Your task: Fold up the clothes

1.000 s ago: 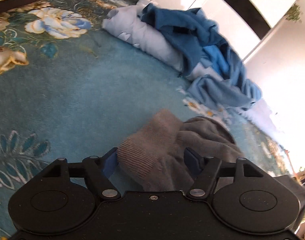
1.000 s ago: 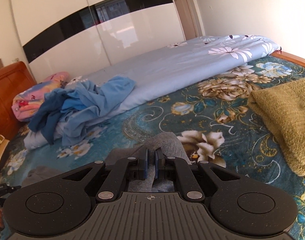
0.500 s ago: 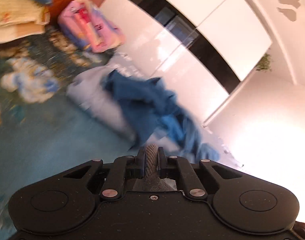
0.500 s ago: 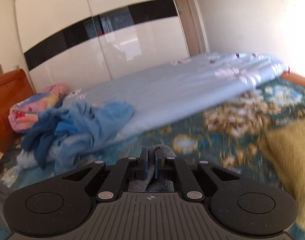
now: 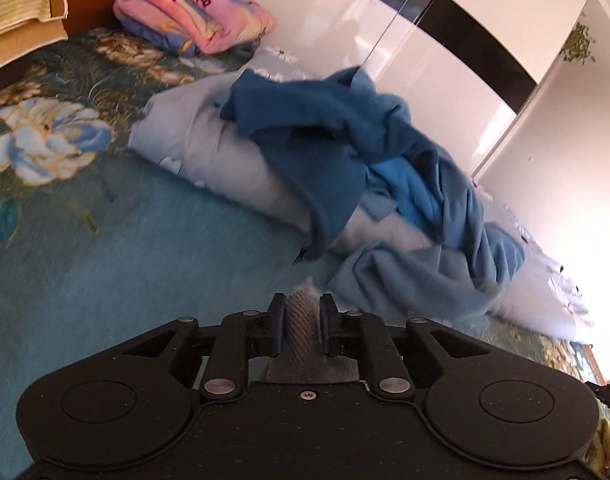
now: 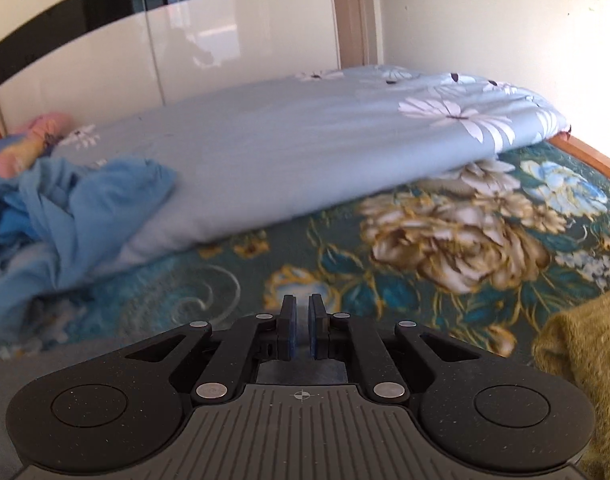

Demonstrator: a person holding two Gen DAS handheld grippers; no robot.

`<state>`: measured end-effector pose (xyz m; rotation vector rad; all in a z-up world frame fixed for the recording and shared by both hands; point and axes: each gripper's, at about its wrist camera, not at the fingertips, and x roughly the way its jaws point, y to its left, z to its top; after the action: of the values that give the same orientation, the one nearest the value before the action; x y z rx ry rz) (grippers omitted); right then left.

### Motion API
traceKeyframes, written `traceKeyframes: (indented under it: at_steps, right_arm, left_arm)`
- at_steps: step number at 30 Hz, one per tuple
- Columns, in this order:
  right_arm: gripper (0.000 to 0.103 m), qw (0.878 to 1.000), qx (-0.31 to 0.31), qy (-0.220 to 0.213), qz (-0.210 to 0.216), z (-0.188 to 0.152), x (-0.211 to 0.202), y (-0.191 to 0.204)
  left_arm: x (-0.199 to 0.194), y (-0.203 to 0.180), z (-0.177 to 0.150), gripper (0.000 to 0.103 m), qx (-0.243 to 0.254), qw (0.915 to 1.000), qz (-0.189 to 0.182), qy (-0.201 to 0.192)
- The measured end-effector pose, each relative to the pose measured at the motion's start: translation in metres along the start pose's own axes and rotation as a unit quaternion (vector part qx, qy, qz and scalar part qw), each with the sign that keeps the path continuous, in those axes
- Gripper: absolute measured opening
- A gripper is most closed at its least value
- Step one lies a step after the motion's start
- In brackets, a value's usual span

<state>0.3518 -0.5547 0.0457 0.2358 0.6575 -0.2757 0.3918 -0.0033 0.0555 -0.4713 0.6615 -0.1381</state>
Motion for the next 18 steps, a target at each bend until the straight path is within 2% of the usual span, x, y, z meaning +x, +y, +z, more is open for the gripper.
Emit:
traceKeyframes:
  at_steps: [4,6,8,10,12,14,16,18]
  right_arm:
    - [0.005,1.000,0.005,-0.009,0.007,-0.004,-0.019,-0.006]
    - [0.005,1.000,0.000,-0.023,0.016,-0.004,-0.043,-0.005]
    - [0.007,0.999,-0.003,-0.039,0.025,-0.006,-0.071,-0.004]
    - [0.023,0.998,-0.001,-0.049,0.037,-0.015,-0.102,-0.003]
    - [0.034,0.997,0.006,-0.058,0.047,-0.035,-0.134,-0.006]
    - [0.039,0.997,0.013,-0.058,0.047,-0.060,-0.161,-0.012]
    - [0.047,0.998,0.024,-0.054,0.028,-0.086,-0.185,-0.019]
    - [0.048,0.997,0.062,-0.045,0.007,-0.114,-0.202,-0.035]
  left_arm:
    - [-0.029,0.004,-0.004,0.024,0.003,1.0000,0.001,-0.009]
    - [-0.046,0.005,-0.009,0.040,-0.002,0.9999,0.008,-0.014]
    - [-0.065,0.011,-0.020,0.049,-0.011,0.9997,0.009,-0.022]
    - [-0.082,0.019,-0.035,0.056,-0.022,0.9994,0.016,-0.019]
    - [-0.095,0.029,-0.051,0.062,-0.038,0.9989,0.026,-0.008]
    - [-0.102,0.039,-0.068,0.063,-0.064,0.9977,0.020,0.013]
    - [-0.105,0.048,-0.081,0.064,-0.086,0.9958,0.012,0.029]
    - [-0.106,0.053,-0.090,0.064,-0.102,0.9940,0.003,0.040]
